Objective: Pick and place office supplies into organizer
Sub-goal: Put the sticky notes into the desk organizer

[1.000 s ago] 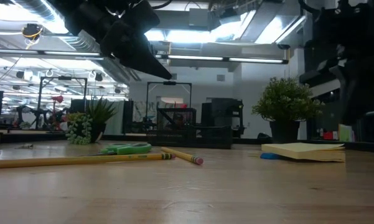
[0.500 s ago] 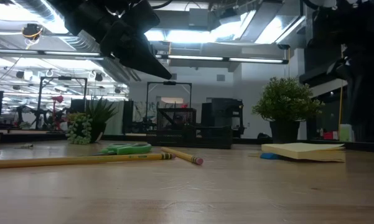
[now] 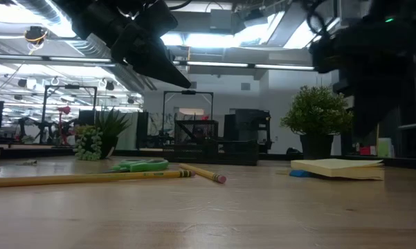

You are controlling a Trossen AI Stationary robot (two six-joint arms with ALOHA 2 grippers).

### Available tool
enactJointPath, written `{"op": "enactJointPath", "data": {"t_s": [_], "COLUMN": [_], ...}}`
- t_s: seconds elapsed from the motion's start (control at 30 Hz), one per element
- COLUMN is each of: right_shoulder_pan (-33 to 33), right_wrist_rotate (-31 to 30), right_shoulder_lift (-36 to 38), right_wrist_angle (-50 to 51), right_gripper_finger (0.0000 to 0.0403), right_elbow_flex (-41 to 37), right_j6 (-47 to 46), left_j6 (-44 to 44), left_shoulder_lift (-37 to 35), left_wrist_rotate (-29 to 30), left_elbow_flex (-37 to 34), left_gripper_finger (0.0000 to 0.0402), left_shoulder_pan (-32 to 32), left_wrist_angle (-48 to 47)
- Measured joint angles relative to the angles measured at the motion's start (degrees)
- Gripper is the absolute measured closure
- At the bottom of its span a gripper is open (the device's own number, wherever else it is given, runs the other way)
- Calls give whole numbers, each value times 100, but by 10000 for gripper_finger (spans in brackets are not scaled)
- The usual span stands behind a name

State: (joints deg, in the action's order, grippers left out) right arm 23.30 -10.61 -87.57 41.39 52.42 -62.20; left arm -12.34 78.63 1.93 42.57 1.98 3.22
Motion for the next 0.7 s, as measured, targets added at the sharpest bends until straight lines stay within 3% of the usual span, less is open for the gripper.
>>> {"op": "enactJointPath", "data": {"t_s": [0.4, 0.7], "right_shoulder_pan": [-1034, -1598], "right_wrist_rotate": [762, 895], "right_shoulder_lift": [0, 337], "right_wrist_angle": [97, 741], "right_gripper_finger": [237, 222], "right_elbow_flex": [0, -27], "right_j6": [1337, 2001], "left_j6": [-46, -4], "left_shoulder_lift": [0, 0], "left_wrist_rotate": [-2, 0], "left_elbow_flex": [0, 0], "left_gripper_finger": [397, 399], "left_shoulder_pan": [0, 0], "left_wrist_angle": [-44, -39]}}
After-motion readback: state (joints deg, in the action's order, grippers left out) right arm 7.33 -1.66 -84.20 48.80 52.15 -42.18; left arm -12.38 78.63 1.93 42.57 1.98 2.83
